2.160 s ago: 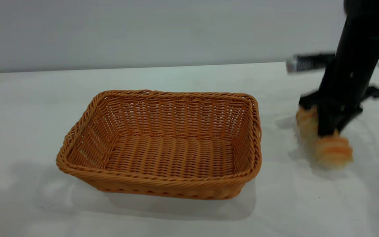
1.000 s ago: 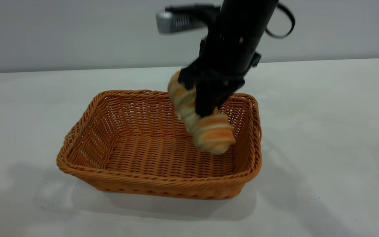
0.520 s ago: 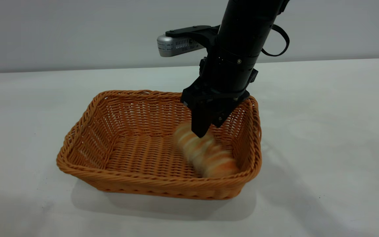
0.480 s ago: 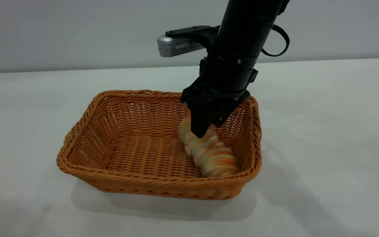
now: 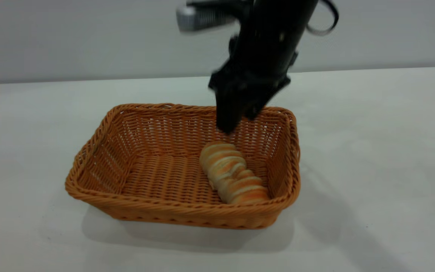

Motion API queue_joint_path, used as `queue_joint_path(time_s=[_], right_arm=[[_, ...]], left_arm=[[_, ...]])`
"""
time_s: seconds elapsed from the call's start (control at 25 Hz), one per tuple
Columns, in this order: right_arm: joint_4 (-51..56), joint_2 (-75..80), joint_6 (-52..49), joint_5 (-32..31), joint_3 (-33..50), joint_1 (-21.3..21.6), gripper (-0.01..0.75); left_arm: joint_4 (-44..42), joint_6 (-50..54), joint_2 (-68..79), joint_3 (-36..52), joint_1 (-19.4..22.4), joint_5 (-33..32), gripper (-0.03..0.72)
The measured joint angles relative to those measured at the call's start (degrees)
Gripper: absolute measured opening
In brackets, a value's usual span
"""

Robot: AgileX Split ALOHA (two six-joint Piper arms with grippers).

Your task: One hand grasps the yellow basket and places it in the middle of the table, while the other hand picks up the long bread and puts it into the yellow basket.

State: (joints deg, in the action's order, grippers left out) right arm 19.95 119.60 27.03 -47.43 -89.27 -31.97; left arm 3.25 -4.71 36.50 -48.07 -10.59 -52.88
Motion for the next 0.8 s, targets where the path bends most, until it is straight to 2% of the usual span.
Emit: queue_joint_path(time_s=[0.36,0.8], right_arm=[[-2.55,-11.31,-1.08,-8.83,0.00,0.00,0.550],[-2.96,-29.41,-4.39,-19.46,0.00,0.00,0.550]], left_arm=[[-1.01,0.00,-17.89,7.95,0.00,-4.78,0.540],[-1.62,1.13,-28.99,15.21,0.00,-10.52,0.540]])
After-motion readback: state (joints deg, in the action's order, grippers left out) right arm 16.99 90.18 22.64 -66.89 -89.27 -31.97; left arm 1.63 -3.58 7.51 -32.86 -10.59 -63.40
